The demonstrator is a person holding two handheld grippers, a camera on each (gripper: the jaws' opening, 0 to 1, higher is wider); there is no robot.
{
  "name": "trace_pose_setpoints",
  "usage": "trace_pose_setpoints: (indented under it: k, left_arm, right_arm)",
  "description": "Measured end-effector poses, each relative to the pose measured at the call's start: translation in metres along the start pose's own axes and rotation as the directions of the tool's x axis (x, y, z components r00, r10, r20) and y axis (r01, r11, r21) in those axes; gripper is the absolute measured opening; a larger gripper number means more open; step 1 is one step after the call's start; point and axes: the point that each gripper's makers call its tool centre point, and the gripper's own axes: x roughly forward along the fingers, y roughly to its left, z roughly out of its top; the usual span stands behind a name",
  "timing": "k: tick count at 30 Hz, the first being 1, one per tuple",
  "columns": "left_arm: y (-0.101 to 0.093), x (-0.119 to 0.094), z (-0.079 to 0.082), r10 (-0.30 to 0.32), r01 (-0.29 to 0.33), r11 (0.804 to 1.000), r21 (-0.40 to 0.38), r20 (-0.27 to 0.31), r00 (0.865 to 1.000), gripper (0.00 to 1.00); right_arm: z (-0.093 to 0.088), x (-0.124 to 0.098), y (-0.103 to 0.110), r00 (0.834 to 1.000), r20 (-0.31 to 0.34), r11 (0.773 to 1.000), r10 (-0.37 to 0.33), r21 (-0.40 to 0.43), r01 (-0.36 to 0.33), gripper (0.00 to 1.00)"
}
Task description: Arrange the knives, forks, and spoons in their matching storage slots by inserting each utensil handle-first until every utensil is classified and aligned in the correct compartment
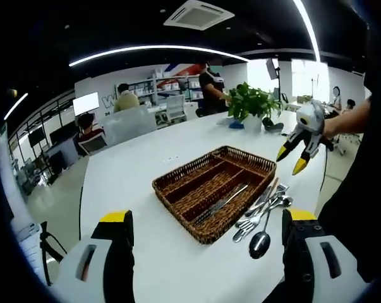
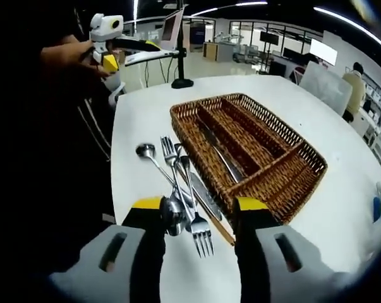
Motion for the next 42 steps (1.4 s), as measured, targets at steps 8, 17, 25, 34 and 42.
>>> trace_pose_setpoints:
  k: [8, 17, 25, 34, 42]
  left_arm:
    - [0.002, -0.002, 0.000, 0.006, -0.006, 1.000, 0.002, -0.003, 1.000, 0.99]
    - [0.010, -0.008, 0.004, 0.025, -0.025, 1.000, 0.014, 0.001, 1.000, 0.99]
    - [0.009, -0.012, 0.003, 0.025, -0.025, 0.999, 0.030, -0.003, 1.000, 0.99]
    - [0.012, -0.015, 0.009, 0.039, -0.040, 0.998, 0.040, 0.021, 0.999, 0.98]
    - [0.015, -0.015, 0.009, 0.048, -0.049, 0.998, 0.033, 0.026, 0.999, 0.97]
  right_arm:
    - [-0.015, 0.018, -0.003, 0.999, -0.047, 1.000, -0.003, -0.003, 0.002, 0.30]
    - [-0.025, 0.039, 0.005, 0.991, -0.118, 0.998, 0.060, -0.013, -0.062, 0.20]
    - [-0.031, 0.051, 0.010, 0.981, -0.164, 0.994, 0.106, 0.000, -0.107, 0.13]
    - [-0.038, 0.061, 0.009, 0.970, -0.212, 0.993, 0.119, 0.002, -0.121, 0.10]
    - [-0.045, 0.067, 0.010, 0.962, -0.239, 0.990, 0.132, -0.009, -0.138, 0.09]
